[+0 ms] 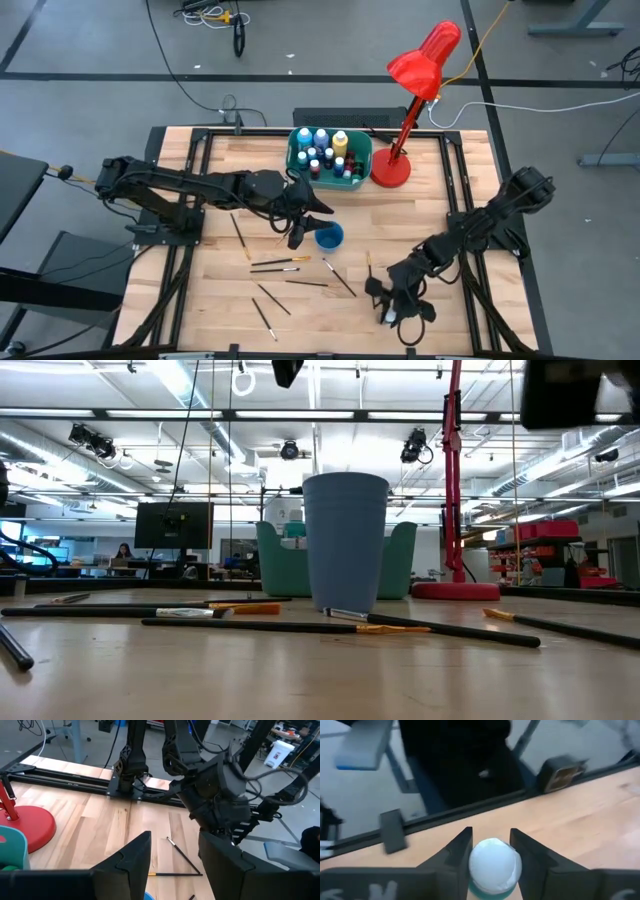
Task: Pick & Place Paint Supplies
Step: Put the light green paint bottle into the green bin
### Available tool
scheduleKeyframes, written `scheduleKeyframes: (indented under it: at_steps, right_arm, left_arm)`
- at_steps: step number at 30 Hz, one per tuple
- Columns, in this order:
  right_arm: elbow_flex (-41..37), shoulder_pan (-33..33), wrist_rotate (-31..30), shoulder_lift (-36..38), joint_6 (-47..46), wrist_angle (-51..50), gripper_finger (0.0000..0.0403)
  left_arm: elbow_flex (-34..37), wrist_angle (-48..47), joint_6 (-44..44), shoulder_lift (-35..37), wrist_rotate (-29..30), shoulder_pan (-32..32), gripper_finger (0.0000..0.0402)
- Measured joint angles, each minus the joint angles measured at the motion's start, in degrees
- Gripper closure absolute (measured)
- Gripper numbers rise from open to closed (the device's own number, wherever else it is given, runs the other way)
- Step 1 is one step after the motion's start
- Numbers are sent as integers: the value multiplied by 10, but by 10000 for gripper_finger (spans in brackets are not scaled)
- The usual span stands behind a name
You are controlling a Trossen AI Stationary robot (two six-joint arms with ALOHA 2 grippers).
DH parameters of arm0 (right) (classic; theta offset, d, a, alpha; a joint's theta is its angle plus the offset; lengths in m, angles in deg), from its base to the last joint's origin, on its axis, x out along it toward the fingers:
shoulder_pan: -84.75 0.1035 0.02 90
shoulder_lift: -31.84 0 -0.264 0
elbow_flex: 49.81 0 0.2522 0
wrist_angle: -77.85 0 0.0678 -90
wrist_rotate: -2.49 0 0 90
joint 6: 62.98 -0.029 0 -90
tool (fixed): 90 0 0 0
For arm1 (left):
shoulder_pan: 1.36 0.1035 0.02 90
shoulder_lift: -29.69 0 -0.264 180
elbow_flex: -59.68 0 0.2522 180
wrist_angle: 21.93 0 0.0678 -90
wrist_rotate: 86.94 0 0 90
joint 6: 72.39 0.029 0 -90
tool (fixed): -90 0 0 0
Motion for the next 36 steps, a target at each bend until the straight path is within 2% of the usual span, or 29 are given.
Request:
scheduleKeyframes:
  at_steps: [4, 8, 14, 18, 22, 26, 29, 33, 36]
  right_arm:
    - [21, -9, -12, 32, 13, -2, 286]
    - [43, -28, -60, 78, -2, -49, 299]
    - [102, -82, -200, 162, 9, -106, 295]
    - [133, -130, -322, 191, 42, -74, 291]
    - [146, -195, -402, 181, 40, 11, 293]
    - [146, -269, -441, 152, -55, 63, 293]
    - [146, -322, -448, 118, -120, 66, 293]
    - [146, -372, -414, 43, -139, 93, 293]
    - [163, -392, -452, -10, -184, 83, 293]
  left_arm:
    - [0, -3, -2, 0, -2, -1, 226]
    - [0, -15, -1, 0, -3, -13, 226]
    - [-7, -29, 23, 34, -70, -14, 226]
    - [-16, -59, 24, 74, -81, -9, 226]
    - [-15, -103, 49, 121, -70, -9, 226]
    - [-15, -134, 88, 167, -31, -9, 226]
    - [-15, -148, 118, 194, 2, -9, 226]
    - [-15, -158, 144, 215, 59, -9, 226]
    - [-15, -168, 149, 222, 89, -9, 226]
